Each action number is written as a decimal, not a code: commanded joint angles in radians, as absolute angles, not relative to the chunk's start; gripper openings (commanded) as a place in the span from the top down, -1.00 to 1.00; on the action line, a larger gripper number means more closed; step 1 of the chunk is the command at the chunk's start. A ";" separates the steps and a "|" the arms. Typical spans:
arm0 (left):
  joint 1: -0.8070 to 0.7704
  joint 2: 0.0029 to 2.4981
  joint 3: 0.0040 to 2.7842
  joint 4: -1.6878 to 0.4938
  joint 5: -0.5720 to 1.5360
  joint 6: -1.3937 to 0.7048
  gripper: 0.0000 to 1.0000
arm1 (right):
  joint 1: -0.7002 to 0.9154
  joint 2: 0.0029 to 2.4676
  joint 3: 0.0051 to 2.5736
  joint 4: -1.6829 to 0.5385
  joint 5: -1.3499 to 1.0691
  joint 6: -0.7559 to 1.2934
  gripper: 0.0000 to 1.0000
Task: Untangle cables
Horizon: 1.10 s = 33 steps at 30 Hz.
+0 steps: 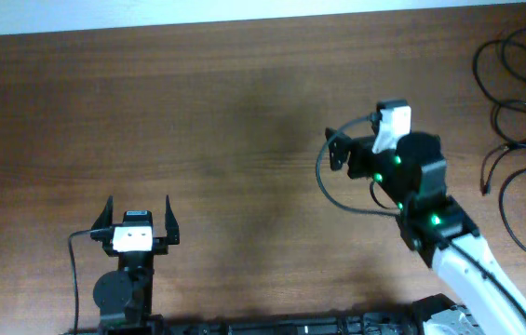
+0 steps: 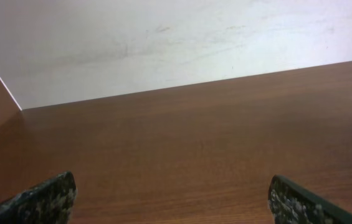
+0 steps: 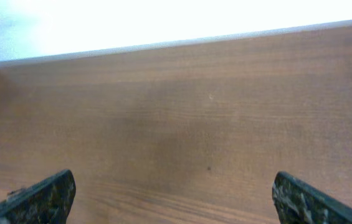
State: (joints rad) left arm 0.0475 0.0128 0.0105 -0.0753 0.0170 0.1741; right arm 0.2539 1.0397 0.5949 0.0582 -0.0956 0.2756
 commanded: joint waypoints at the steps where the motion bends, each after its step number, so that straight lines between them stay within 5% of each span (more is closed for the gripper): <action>1: 0.053 0.005 0.009 -0.084 0.003 0.165 -0.98 | 0.235 0.924 0.488 0.129 -0.069 0.266 -0.97; 24: 0.053 0.005 0.009 -0.084 0.003 0.165 -0.98 | 0.167 0.247 0.007 0.202 -0.033 0.266 -0.97; 33: 0.053 0.005 0.009 -0.084 0.003 0.165 -0.98 | 0.166 0.057 0.006 -0.029 0.018 0.265 -0.97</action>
